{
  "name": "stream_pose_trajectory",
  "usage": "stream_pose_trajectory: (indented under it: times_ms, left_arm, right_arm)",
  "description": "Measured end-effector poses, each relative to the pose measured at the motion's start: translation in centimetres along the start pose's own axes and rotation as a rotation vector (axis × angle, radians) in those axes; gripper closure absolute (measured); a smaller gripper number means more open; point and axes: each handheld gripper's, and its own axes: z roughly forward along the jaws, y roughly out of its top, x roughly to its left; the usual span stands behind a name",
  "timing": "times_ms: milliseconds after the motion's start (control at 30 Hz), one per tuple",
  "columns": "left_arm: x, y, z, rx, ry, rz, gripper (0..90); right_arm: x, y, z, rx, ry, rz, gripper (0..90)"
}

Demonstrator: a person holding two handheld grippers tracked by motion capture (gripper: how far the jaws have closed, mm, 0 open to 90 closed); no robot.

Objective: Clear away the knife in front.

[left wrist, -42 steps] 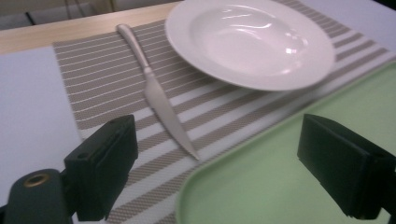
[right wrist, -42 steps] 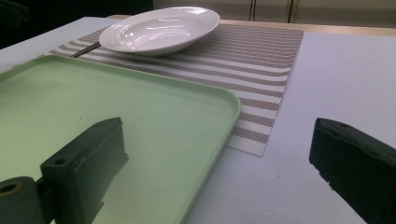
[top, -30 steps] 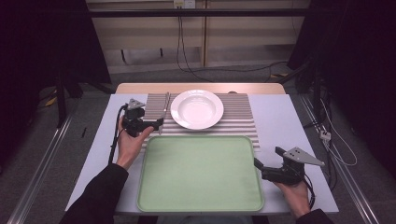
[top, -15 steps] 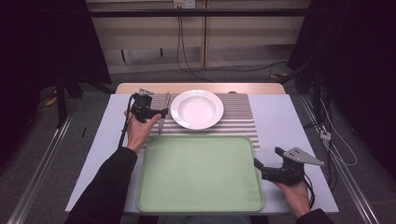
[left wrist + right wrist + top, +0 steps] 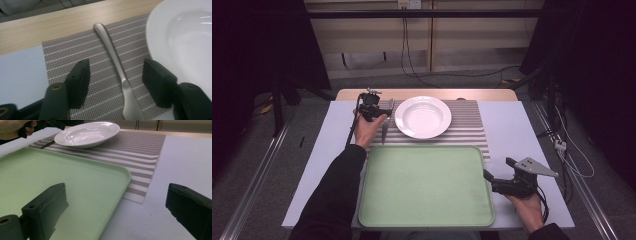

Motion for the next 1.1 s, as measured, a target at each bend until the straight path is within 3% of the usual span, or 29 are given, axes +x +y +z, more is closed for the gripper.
stream_pose_trajectory:
  times_ms: [67, 200, 333, 533, 567, 633, 900, 1100]
  left_arm:
    - [0.2, 0.2, 0.5, 0.007, -0.014, -0.015, 44.8]
    - [0.0, 0.3, 1.4, 0.044, -0.015, 0.009, 50.9]
    - [-0.3, 0.2, 2.0, 0.053, -0.031, 0.004, 57.6]
    - [-0.6, 0.5, 3.1, 0.088, -0.011, 0.019, 61.5]
    - [-0.7, 0.6, 3.1, 0.088, -0.008, 0.020, 68.7]
    - [-0.9, 0.7, 3.2, 0.091, -0.008, 0.023, 73.4]
    - [-0.4, 0.7, 2.9, 0.121, -0.029, -0.027, 78.7]
    - [0.2, 0.6, 2.1, 0.173, -0.048, 0.003, 79.8]
  right_arm:
    - [0.0, 0.0, 0.1, 0.004, 0.004, -0.005, 3.4]
    - [0.0, 0.0, 0.1, 0.004, 0.007, -0.004, 3.4]
    - [-0.2, -0.1, 0.0, 0.009, 0.006, 0.003, 3.5]
    - [-0.1, -0.1, 0.0, 0.008, 0.008, 0.005, 3.5]
    - [-0.2, -0.1, 0.0, 0.010, 0.008, 0.003, 3.5]
    - [-0.1, -0.1, 0.1, 0.012, 0.009, 0.004, 3.4]
    - [-0.1, -0.1, 0.0, 0.015, 0.011, 0.005, 3.4]
    - [-0.1, -0.1, 0.1, 0.017, 0.010, 0.006, 3.4]
